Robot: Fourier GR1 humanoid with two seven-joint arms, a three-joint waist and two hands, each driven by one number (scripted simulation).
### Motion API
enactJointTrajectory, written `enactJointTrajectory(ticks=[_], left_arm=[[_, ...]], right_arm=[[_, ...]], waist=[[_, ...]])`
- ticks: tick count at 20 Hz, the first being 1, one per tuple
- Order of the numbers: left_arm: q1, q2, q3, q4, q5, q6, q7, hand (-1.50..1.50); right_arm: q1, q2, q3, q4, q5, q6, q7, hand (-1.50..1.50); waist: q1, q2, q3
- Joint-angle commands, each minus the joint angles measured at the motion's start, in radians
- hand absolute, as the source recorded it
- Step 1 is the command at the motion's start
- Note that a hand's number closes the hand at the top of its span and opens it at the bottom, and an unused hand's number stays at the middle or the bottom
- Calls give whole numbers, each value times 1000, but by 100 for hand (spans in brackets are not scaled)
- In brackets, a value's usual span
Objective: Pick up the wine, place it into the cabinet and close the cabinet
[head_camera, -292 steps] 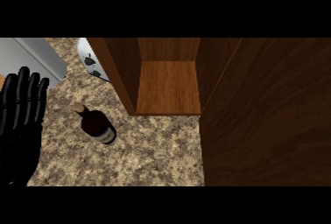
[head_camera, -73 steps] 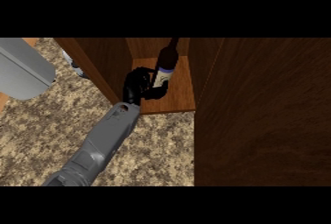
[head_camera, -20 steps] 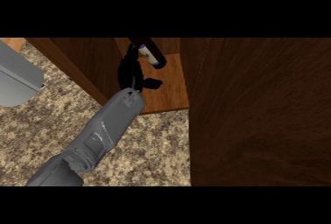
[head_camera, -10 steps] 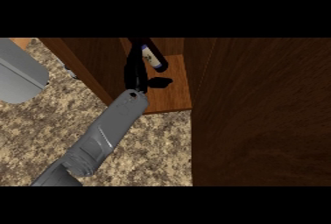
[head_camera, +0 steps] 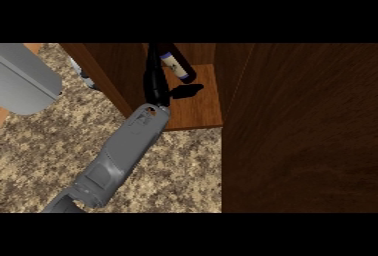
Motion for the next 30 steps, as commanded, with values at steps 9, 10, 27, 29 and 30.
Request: enactJointTrajectory(ticks=[9, 10, 27, 29, 30], left_arm=[[122, -1, 6, -251, 153, -74, -147, -150], [116, -1, -4, -235, 196, -68, -183, -150], [551, 44, -255, -894, 114, -97, -64, -150], [573, 72, -251, -948, 105, -90, -23, -150], [587, 142, -255, -1036, 111, -96, 37, -150]], right_arm=[[82, 1, 0, -188, 23, -84, 65, -150], [25, 1, 25, -156, 33, -91, 81, -150], [20, -34, 24, -198, 46, -173, 106, -150], [54, -7, 47, -174, 93, -144, 46, -150], [55, -48, -14, -187, 31, -151, 75, -150]], waist=[[53, -20, 2], [42, -13, 2], [97, -29, 2], [82, -24, 3], [89, -28, 3]])
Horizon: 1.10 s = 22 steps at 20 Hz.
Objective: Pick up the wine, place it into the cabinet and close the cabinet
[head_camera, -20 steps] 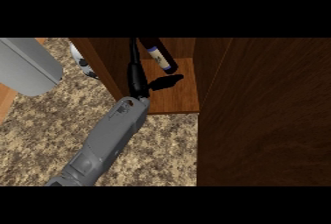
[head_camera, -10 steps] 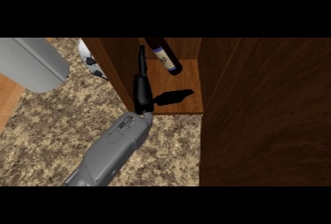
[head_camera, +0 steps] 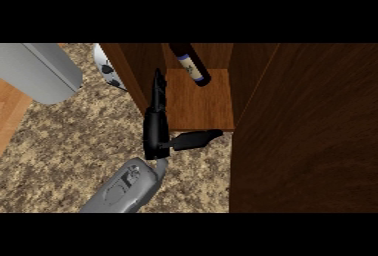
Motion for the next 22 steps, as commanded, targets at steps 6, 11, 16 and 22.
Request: enactJointTrajectory(ticks=[6, 11, 16, 22], left_arm=[[253, 174, -150, -414, -86, 23, 109, -150], [447, 307, -78, -567, -30, -89, 36, -150], [504, 381, -38, -640, 34, -239, 1, -150], [590, 501, 54, -732, 136, -376, 15, 150]], right_arm=[[-21, -37, -14, -156, 54, -68, 81, -150], [56, -53, -23, -166, 34, -7, 36, -150], [8, -136, -8, -186, 12, 11, 127, 150], [56, -219, 7, -145, 118, 193, 26, 150]], waist=[[6, 2, 0], [-4, 4, 0], [1, 6, -2], [-13, 1, 0]])
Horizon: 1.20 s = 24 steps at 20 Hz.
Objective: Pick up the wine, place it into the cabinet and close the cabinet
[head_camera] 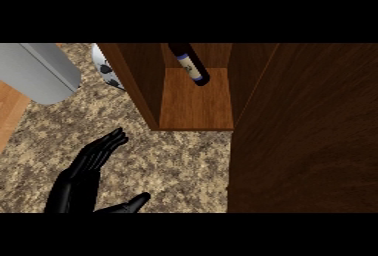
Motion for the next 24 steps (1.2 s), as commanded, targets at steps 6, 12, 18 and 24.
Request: enactJointTrajectory(ticks=[6, 12, 18, 24], left_arm=[[197, 115, 118, -76, 90, -215, -112, 150], [233, 148, 230, -70, 147, -298, -105, 150], [276, 191, 325, -41, 206, -414, -133, 150], [341, 187, 347, -72, 193, -455, -157, 150]], right_arm=[[42, -65, -78, -156, -41, 52, 25, 150], [-20, -14, 56, -106, -59, 39, 62, 150], [-59, -11, 179, -122, -48, 64, 94, 150], [-301, 71, 280, -74, -56, -34, 197, 150]], waist=[[0, 2, 1], [9, 5, 1], [6, 4, 1], [20, 6, 1]])
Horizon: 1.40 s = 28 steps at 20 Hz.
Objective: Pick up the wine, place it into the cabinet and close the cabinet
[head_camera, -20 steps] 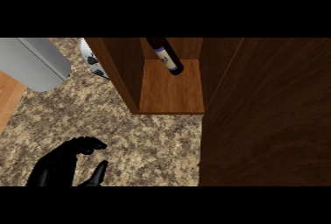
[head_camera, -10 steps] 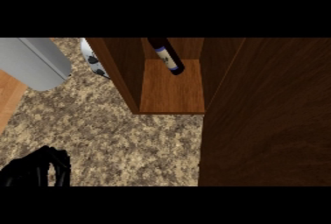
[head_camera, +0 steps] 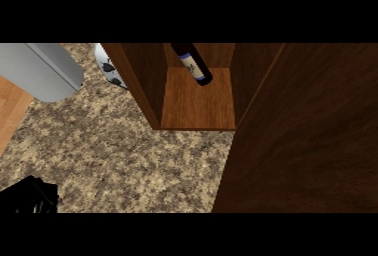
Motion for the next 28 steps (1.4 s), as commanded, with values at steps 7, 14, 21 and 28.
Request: enactJointTrajectory(ticks=[7, 14, 21, 28], left_arm=[[44, -14, 61, 34, -2, -98, -14, 150], [138, 18, 187, 19, 55, -224, -29, 150], [42, -52, 174, 45, 16, -181, 52, 150], [75, -97, 170, -3, -44, -208, 67, 150]], right_arm=[[-430, 260, 235, -7, 51, -292, 307, 150], [-719, 392, 198, 173, 46, -431, 395, 150], [-989, 395, 184, 383, -34, -614, 336, 150], [-964, 395, 175, 591, -64, -588, 120, 150]], waist=[[2, 0, -1], [9, -1, 0], [0, 1, 0], [1, 1, 1]])
